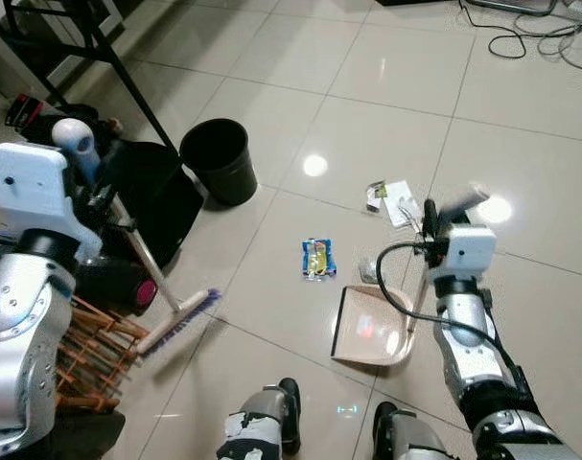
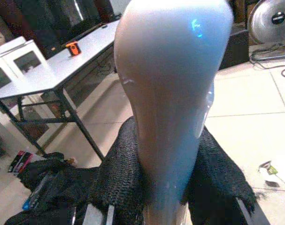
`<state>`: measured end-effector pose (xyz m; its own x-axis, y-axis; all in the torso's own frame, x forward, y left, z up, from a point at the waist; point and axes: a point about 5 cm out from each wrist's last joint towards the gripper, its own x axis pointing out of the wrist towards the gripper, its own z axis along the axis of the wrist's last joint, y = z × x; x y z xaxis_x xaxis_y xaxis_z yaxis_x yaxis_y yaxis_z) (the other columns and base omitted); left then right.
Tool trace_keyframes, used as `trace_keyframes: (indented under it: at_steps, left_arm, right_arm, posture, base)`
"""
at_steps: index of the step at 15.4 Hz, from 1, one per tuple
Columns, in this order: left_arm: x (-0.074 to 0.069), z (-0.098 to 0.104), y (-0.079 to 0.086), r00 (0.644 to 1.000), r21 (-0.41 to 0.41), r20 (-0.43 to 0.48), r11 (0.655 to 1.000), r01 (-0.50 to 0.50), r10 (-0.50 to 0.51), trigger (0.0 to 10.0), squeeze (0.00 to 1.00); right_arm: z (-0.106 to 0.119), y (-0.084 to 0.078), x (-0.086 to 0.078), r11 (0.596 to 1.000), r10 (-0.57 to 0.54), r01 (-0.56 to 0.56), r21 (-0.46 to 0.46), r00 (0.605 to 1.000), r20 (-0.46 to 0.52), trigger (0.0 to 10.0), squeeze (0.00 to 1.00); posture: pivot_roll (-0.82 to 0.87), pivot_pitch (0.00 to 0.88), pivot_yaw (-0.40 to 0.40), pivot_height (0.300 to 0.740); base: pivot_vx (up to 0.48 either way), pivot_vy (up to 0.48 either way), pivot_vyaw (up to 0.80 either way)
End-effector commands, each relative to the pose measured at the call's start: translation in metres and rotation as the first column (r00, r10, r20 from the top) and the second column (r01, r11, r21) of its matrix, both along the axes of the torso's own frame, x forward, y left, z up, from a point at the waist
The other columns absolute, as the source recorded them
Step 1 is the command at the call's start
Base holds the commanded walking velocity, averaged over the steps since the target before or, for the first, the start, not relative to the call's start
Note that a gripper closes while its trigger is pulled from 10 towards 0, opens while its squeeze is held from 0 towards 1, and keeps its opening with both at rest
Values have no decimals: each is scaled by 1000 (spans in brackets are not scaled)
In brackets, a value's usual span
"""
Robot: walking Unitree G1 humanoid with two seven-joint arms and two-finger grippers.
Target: Sweep floor
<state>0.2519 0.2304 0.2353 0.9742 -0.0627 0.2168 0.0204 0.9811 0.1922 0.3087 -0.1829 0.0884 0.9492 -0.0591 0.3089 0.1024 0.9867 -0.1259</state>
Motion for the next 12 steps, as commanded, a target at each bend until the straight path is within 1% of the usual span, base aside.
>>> trace_keyframes:
  at_steps: [1,4,5,6,7,8,9,10,12]
  left_arm:
    - [2,9,1,999,16,49,1000,-3,3,10000,0]
    - [4,6,-5,998,-3,53,1000,26,-25,10000,0]
    - [5,5,-8,998,-14,54,999,31,-31,10000,0]
    - [7,5,-10,998,-11,57,999,41,-40,10000,0]
    - [5,2,-12,998,-27,55,999,42,-41,10000,0]
    - [5,1,-14,997,-39,55,998,51,-49,10000,0]
    - [4,-2,-19,996,-42,50,996,82,-80,10000,0]
    - [4,-5,-24,994,-54,45,993,104,-101,10000,0]
    - [7,-7,-29,992,-62,45,991,119,-117,10000,0]
  right_arm:
    - [-8,0,-4,1000,-5,5,16,999,-32,10000,1000]
    - [-11,-3,-9,999,-17,18,40,999,-33,10000,1000]
    - [-11,-4,-10,999,-17,18,43,999,-34,10000,1000]
    - [-9,-5,-10,997,-26,28,69,999,-25,10000,1000]
    - [-10,-6,-14,997,-26,27,75,1000,-16,10000,1000]
    - [-10,-6,-16,996,-22,23,83,1000,-14,10000,1000]
    - [-10,-7,-19,995,-19,21,93,1000,-19,10000,1000]
    - [-11,-9,-21,995,-18,21,98,999,-34,10000,1000]
    - [-13,-13,-23,995,-8,16,100,996,-85,10000,1000]
  posture:
    - [308,224,148,740]
    - [272,178,131,740]
    - [267,178,128,740]
    - [261,198,125,740]
    - [244,205,126,740]
    - [226,182,122,740]
    - [206,203,123,740]
    - [188,187,119,740]
    - [174,191,112,740]
  base:
    - [0,0,0]
    - [0,0,0]
    - [0,0,0]
    - [0,0,0]
    - [0,0,0]
    - [0,0,0]
    - [0,0,0]
    - [0,0,0]
    - [0,0,0]
